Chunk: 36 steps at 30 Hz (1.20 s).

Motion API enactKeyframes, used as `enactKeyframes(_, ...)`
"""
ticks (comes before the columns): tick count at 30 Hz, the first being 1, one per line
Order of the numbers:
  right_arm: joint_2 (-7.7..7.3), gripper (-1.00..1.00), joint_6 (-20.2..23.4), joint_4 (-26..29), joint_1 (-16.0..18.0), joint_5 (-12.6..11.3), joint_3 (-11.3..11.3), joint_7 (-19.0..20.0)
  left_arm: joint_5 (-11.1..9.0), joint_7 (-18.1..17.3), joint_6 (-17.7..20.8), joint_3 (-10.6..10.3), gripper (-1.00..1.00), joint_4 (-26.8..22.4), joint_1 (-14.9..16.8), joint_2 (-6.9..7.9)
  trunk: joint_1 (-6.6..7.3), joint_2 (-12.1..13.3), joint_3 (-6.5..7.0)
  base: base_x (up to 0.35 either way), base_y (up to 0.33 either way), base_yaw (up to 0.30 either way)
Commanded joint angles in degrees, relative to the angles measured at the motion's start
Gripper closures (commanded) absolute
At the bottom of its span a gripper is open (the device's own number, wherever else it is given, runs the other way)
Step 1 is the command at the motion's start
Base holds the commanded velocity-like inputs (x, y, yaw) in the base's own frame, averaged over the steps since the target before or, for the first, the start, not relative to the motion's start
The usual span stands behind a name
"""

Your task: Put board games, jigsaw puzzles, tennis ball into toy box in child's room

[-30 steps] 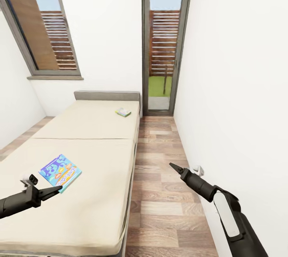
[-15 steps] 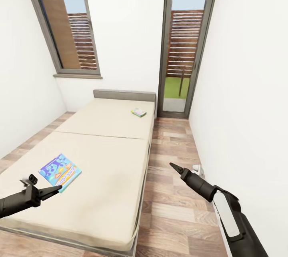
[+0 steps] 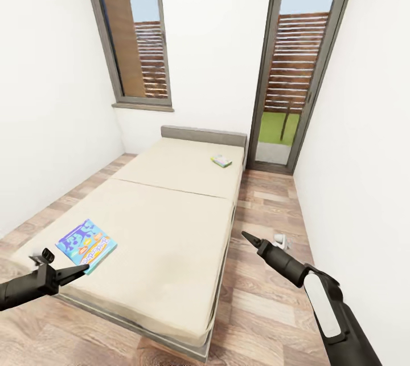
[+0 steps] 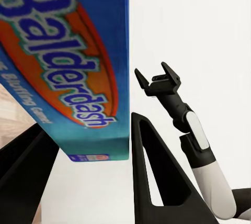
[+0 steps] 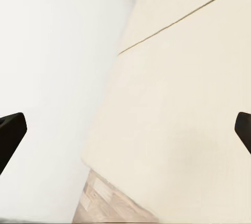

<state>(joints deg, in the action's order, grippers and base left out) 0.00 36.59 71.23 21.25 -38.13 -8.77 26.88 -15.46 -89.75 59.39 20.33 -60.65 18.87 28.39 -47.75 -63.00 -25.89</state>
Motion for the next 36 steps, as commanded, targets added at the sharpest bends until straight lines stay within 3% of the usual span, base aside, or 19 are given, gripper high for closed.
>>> enactKeyframes(1,0.0,-1.0,0.39,0.04,0.02,-0.28,-0.11,0.05,-0.01,-0.25,0.59,-0.02,1.0,0.0,0.05,0.0,0.23,0.38,0.13,-0.015,0.0,0.288)
enactKeyframes(16,0.0,-1.0,0.31,0.04,0.03,-0.26,-0.11,-0.05,-0.04,-0.25,0.61,0.26,1.0,0.02,0.05,0.05,3.52,6.39,2.82,-0.002,0.0,0.285)
enactKeyframes(25,0.0,-1.0,0.32,-0.04,0.02,-0.27,-0.06,-0.07,-0.03,-0.25,0.61,0.27,1.0,0.04,0.03,0.02,5.5,10.0,4.43,0.0,0.0,0.059)
enactKeyframes(30,0.08,-1.0,0.15,-0.1,0.04,-0.15,2.55,-0.12,-0.06,-0.25,0.61,0.3,1.0,0.08,0.06,0.0,6.6,12.01,5.33,0.0,0.0,0.175)
enactKeyframes(36,0.3,-1.0,0.07,-0.25,0.05,-0.11,3.4,-0.17,-0.07,-0.25,0.61,0.38,1.0,0.09,0.03,0.04,7.91,14.42,6.41,0.0,0.0,0.277)
